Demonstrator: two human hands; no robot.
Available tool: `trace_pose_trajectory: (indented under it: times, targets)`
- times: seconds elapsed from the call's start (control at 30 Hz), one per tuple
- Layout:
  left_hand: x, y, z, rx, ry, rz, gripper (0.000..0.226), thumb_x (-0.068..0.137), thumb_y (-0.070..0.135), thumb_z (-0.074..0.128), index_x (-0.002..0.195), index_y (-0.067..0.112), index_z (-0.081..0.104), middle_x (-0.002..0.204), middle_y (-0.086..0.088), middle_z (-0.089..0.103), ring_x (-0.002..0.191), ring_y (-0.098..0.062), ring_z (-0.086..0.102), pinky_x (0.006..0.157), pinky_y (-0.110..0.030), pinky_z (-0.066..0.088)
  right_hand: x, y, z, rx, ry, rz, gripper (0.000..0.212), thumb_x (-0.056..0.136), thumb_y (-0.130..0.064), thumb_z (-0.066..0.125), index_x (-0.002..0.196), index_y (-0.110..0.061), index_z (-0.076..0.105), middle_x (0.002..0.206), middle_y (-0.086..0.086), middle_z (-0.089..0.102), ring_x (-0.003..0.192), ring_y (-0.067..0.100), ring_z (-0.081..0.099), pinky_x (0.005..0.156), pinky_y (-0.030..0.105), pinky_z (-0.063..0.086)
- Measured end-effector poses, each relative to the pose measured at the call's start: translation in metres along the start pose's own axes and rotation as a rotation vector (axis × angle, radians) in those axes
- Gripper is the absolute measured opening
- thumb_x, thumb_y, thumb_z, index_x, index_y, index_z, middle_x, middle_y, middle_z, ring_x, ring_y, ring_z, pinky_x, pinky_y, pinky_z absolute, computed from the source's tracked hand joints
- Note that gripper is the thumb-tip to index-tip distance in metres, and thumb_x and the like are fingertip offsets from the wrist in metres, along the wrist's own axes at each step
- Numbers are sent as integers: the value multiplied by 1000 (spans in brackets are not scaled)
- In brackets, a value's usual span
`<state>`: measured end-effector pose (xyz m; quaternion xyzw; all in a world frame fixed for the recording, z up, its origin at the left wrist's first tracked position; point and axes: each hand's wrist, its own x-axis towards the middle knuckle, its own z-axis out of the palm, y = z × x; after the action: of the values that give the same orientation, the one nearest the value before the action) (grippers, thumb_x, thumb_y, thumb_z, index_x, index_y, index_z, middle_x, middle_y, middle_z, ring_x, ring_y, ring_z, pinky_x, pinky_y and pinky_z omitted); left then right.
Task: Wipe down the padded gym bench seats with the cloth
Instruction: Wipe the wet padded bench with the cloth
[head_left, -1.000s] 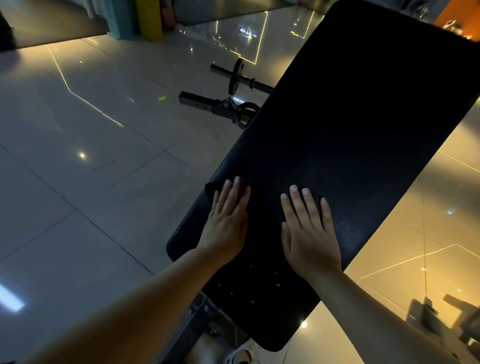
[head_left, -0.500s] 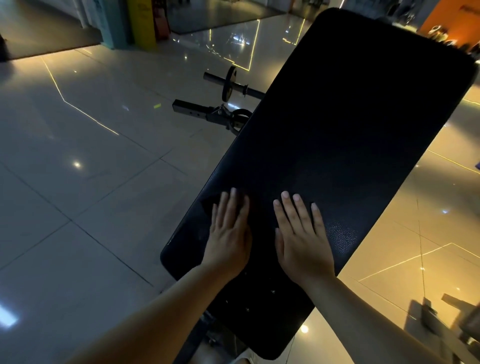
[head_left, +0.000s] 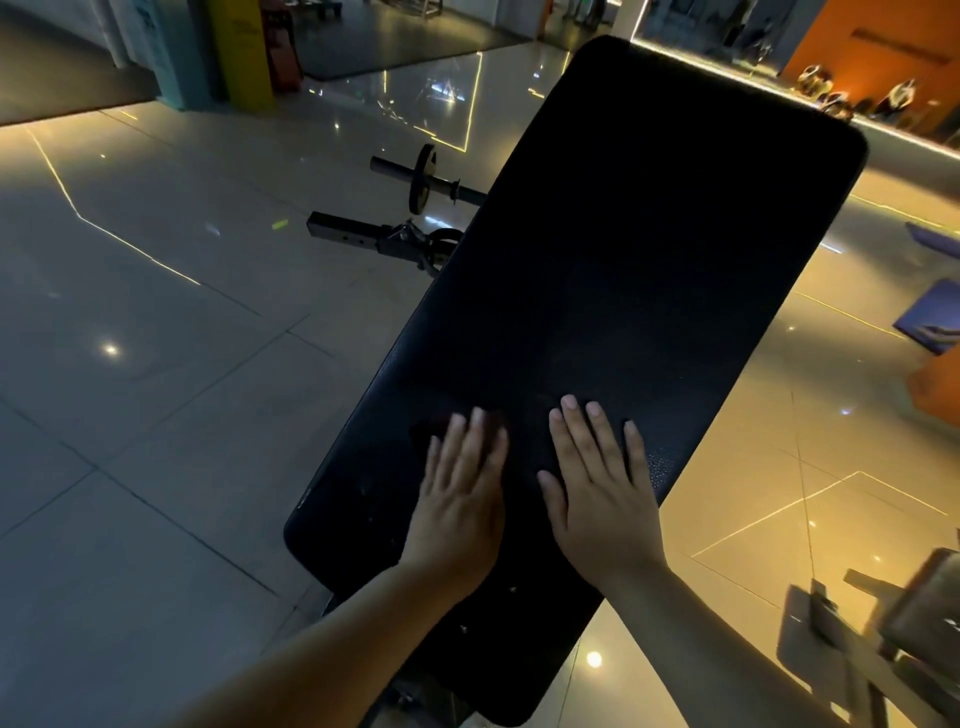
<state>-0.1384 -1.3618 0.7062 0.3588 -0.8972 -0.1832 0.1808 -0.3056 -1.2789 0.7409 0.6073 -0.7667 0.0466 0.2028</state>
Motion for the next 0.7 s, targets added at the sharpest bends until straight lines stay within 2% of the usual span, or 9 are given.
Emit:
trace_pose_trajectory:
  times: [0.07,0.13,0.2,0.27,0.37,0.43,0.5,0.6,0.7]
  targets:
    - [-18,-9,13,122,-41,221,60,104,38,22,160,22,6,167,-6,-13,153,-27,-14,123,-46,-1,-5,1,3,4,-11,-17,63,106,-40,36,159,-10,23,169,5,14,156,22,8,123,54,19]
    - [-27,-24,15,196,-42,274,59,104,36,25,159,19,14,167,-10,-4,154,-30,-5,121,-46,6,-5,1,4,0,-25,-25,63,106,-40,35,160,-10,21,169,5,12,156,23,7,123,54,18]
    - [-17,-26,5,170,-18,139,61,102,35,21,159,20,6,166,-8,-14,153,-29,-13,122,-46,2,-4,0,4,-17,-33,-19,64,106,-40,35,160,-9,20,169,5,10,156,23,6,124,53,17]
    - [9,-11,-10,30,-8,-56,64,100,36,14,158,24,-8,161,-3,-32,147,-24,-32,124,-46,-8,-4,-1,4,-19,-40,-12,63,106,-40,34,160,-9,20,169,6,10,156,23,5,124,51,15]
    - [48,14,-23,-143,54,-229,63,100,36,13,157,23,-10,159,0,-36,141,-18,-42,119,-42,-21,-4,-1,3,-21,-56,-8,63,107,-40,31,160,-9,18,169,5,9,156,22,4,125,50,13]
    - [56,25,-23,-145,63,-162,62,104,29,22,159,22,-6,160,0,-34,142,-18,-40,117,-41,-22,-6,0,3,-26,-70,-20,63,107,-40,31,160,-9,18,169,6,9,156,22,3,124,49,12]
    - [46,27,-17,-29,6,38,66,103,29,29,159,22,-6,162,0,-30,145,-19,-36,120,-43,-17,-9,2,3,-23,-81,-45,62,107,-40,29,160,-8,20,169,7,10,156,23,4,124,48,13]
    - [27,1,-10,148,-15,285,61,102,35,19,160,22,2,166,-3,-13,151,-21,-20,125,-43,-3,-15,5,2,-7,-84,-69,60,108,-41,27,159,-8,23,169,8,12,156,22,6,123,47,15]
    - [20,-25,-17,126,19,160,59,102,36,16,159,26,7,166,-1,-16,151,-18,-21,124,-39,-7,-19,6,1,38,-83,-63,60,109,-41,31,159,-10,24,169,6,13,156,20,6,124,44,14]
